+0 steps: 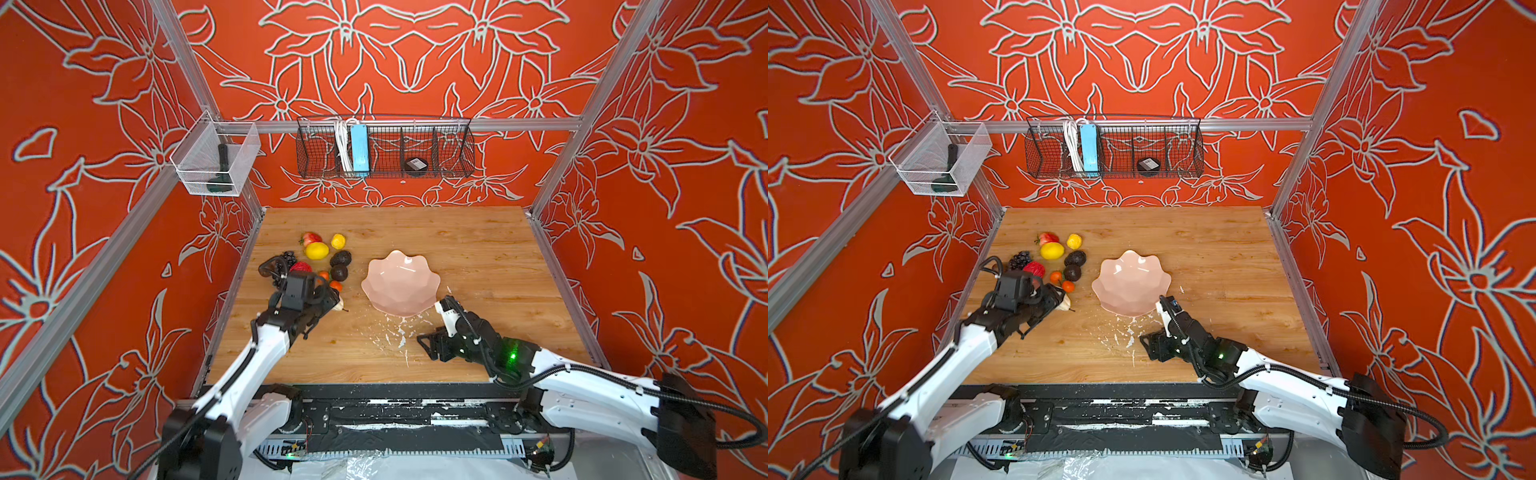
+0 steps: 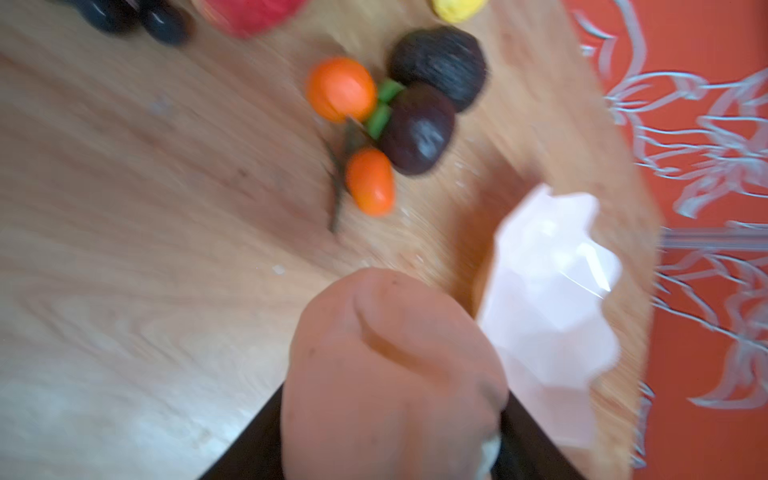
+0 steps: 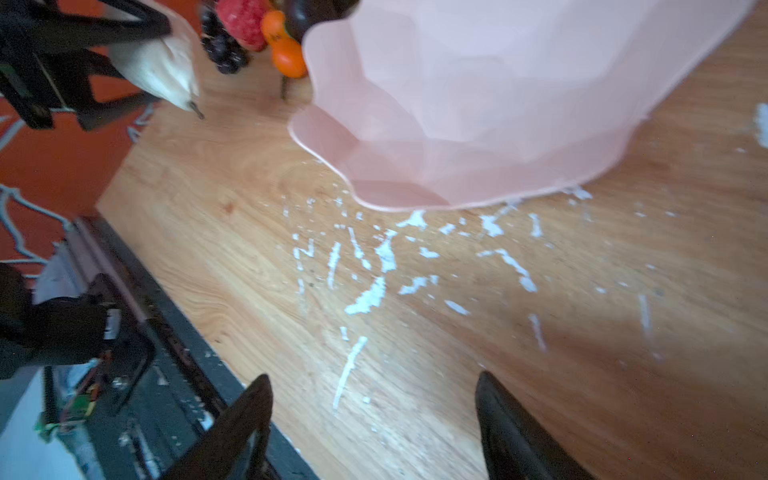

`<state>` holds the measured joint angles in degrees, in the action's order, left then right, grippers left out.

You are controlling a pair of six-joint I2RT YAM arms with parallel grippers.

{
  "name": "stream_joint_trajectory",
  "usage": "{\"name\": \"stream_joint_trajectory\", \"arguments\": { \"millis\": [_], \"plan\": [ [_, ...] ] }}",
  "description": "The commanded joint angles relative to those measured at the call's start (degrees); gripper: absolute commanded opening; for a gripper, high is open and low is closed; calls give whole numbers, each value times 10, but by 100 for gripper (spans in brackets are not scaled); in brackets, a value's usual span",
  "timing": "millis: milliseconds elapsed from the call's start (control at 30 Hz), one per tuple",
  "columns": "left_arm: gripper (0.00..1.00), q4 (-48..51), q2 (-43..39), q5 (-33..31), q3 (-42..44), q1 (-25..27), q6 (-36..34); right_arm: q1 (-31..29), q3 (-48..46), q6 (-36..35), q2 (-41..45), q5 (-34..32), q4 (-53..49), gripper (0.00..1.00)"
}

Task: Place and organize the fake fruits in the fruit bowl
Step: 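Lift pear toward bowl with left gripper while right gripper reaches toward it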

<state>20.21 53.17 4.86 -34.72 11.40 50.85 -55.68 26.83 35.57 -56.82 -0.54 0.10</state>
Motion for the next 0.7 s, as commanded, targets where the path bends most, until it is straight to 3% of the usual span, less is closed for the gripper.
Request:
{"name": "stream_joint_trajectory", "arguments": {
  "millis": [0, 267, 433, 667],
  "plan": [
    [63, -24, -57, -10, 26, 39, 105, -22, 40, 45, -39, 10, 81, 76],
    [62, -81, -107, -9, 79, 130, 205, -63, 87, 68, -133, 51, 158, 69],
    [62, -90, -111, -16, 87, 165, 224, -70, 99, 75, -165, 59, 174, 63],
    [62, -120, -96, -7, 98, 192, 248, -70, 113, 70, -192, 75, 185, 45]
  ]
}}
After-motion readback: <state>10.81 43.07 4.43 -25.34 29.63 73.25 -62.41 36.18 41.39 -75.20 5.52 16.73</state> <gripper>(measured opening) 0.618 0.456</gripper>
